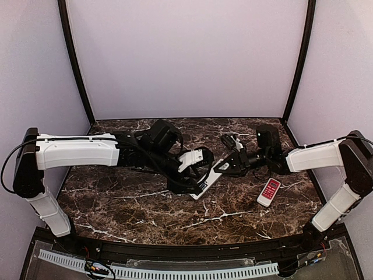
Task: Load the batteries into the remote control
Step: Press the battery in the battery compartment.
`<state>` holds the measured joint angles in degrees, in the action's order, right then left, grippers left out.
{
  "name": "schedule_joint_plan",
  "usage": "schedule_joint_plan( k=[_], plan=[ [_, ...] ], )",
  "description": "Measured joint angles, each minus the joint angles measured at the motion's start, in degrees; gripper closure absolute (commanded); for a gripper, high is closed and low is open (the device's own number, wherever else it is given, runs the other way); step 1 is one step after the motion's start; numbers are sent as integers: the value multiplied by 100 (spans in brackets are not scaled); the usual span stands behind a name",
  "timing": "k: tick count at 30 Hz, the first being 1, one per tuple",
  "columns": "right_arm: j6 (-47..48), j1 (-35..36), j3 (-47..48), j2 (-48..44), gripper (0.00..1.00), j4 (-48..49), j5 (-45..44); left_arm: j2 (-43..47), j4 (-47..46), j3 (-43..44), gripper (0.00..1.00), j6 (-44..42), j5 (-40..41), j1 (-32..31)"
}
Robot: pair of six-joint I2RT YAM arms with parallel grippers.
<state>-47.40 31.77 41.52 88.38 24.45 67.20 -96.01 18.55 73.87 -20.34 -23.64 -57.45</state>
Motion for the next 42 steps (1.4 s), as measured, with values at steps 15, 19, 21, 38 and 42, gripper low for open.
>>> schedule_joint_plan(
  k=[15, 19, 21, 38, 42],
  plan=[
    [-437, -101, -175, 4, 100, 603, -15, -9, 179, 90, 55, -210, 273, -31],
    [-671, -131, -289, 24, 100, 949, -15, -66, 208, 243, 52, -269, 597, -116],
    [-710, -131, -304, 33, 100, 997, -17, -107, 214, 328, 48, -299, 763, -164],
    [321, -129, -17, -177, 100, -315, -195, -116, 74, 356, 51, 107, 780, -13],
    [343, -129, -17, -199, 100, -367, -203, -160, 92, 398, 51, 125, 809, -13]
  ],
)
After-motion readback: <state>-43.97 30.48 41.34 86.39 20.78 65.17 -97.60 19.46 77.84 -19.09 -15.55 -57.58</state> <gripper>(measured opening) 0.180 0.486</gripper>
